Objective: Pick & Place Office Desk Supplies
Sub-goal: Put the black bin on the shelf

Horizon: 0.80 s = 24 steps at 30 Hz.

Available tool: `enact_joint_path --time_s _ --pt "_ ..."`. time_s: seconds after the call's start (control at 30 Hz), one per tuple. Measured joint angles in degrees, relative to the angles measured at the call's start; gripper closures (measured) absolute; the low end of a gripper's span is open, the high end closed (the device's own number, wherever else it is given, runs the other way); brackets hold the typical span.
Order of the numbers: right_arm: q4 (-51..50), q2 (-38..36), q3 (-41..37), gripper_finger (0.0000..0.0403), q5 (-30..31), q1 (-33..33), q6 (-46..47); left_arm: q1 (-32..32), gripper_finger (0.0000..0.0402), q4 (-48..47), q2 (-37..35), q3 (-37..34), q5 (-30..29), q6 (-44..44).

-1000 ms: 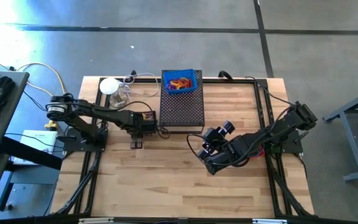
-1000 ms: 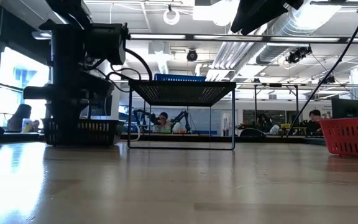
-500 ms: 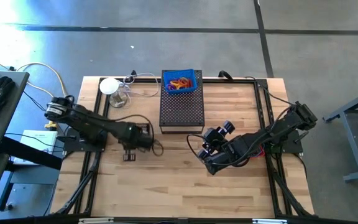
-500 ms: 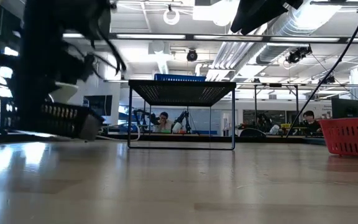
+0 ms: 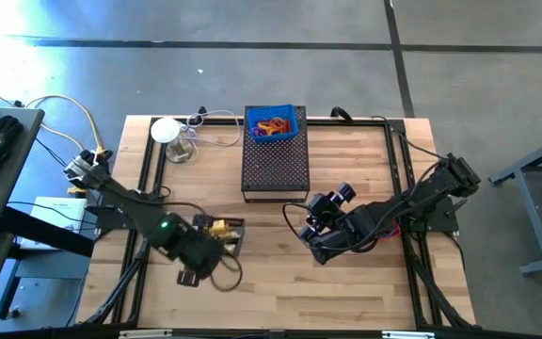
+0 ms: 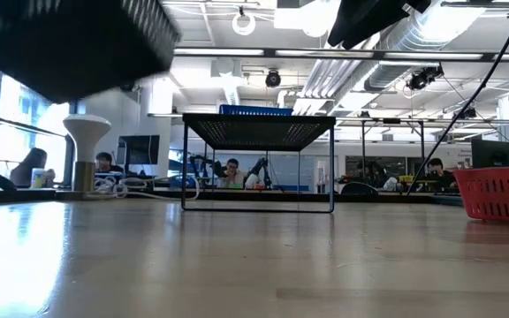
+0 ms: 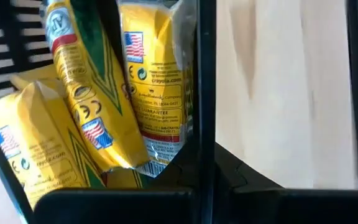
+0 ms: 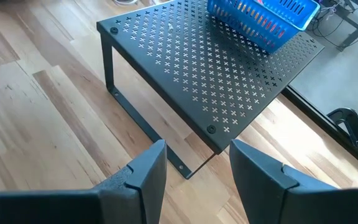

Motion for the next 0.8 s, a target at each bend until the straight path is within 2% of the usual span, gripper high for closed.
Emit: enact_joint_path --time_s 0.17,0.27,0.37,0.53,0.67,0.8 --pt "0.0 0.0 0.0 0.0239 0.0 0.02 0.0 -1.14 0.0401 4.46 -0.02 3.56 -14.31 13.07" --pt "0.0 0.0 0.0 0.0239 -0.02 0.0 0.07 1.9 0.0401 9.16 -0.02 4.09 -17.42 23.75" --pt "0.01 0.0 0.0 0.0239 -0.01 0.0 0.91 7.64 0.0401 14.02 -0.02 4.1 -14.47 32.26" --pt "0.0 0.0 0.0 0.0239 -0.01 0.0 1.64 20.18 0.0401 18.2 -0.02 4.25 -7.25 39.73" --pt "0.0 0.0 0.0 0.0239 -0.11 0.13 2.18 29.32 0.0401 19.74 0.36 6.33 -2.57 40.42" --pt "-0.03 0.0 0.0 0.0239 -0.26 0.56 3.16 35.85 0.0401 18.84 2.79 9.2 1.33 36.99"
